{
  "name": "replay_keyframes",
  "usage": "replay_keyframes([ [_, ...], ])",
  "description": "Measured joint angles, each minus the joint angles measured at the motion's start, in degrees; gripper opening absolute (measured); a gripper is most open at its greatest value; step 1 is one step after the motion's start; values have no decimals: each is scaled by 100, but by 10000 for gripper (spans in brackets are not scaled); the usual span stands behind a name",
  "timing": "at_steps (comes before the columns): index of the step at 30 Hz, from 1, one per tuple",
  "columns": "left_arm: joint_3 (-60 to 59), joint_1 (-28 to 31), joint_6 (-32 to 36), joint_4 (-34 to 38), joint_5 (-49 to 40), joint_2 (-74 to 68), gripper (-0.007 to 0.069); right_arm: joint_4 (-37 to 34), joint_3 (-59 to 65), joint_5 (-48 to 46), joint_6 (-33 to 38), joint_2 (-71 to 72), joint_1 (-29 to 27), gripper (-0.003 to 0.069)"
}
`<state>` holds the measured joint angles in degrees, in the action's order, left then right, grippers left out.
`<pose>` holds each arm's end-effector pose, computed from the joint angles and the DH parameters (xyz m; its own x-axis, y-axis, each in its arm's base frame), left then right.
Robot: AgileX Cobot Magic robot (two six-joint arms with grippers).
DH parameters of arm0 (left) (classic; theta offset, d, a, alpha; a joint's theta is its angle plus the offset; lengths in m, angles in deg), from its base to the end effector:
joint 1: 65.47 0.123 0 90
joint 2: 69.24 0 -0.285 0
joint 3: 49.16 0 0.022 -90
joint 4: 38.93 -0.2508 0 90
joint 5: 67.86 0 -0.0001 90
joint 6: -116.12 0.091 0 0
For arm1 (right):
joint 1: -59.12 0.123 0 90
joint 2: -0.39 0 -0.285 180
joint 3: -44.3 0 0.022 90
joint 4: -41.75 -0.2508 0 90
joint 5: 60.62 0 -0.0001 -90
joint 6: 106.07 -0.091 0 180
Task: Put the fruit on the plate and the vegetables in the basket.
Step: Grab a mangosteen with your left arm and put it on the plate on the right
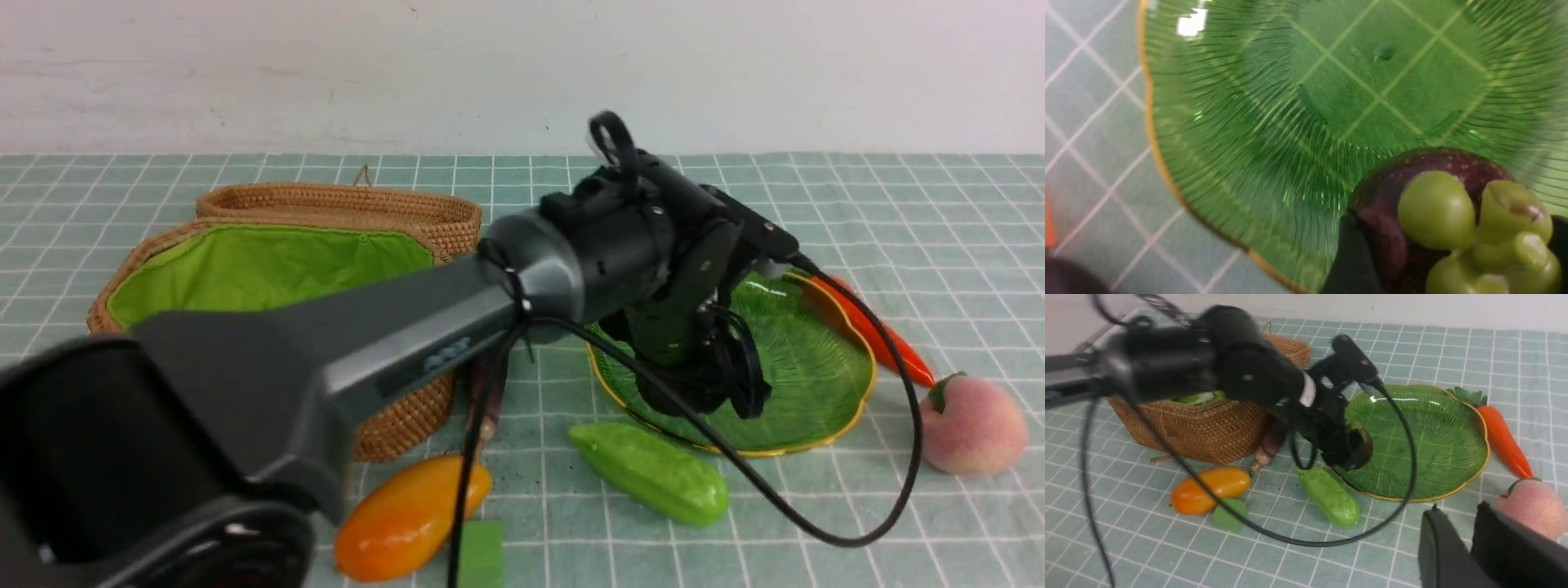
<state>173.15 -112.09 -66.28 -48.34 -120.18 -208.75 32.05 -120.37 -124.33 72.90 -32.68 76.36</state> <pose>0.3620 -0.3659 0.2209 -0.5487 0.6659 -0.5054 0.7088 0.6912 0.1412 0.0127 0.0184 0.4280 -0.3927 -0.0252 -0.9193 -0.3920 0.9089 0.1425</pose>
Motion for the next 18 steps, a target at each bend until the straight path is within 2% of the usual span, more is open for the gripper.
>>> replay_keyframes([
  [6,731,114,-35,329,-328,-510,538,-2,-5,-120,-5,101,0,136],
  [8,788,163,-35,429,-326,-472,627,-7,-5,-177,-5,108,0,140],
  [11,784,170,-40,554,-445,-327,663,-7,-5,-190,-5,118,0,140],
  [16,784,170,-40,713,-971,208,649,-7,-5,-190,-5,118,0,140],
  [18,770,170,-40,719,-1590,698,591,-14,-5,-190,49,118,0,140],
])
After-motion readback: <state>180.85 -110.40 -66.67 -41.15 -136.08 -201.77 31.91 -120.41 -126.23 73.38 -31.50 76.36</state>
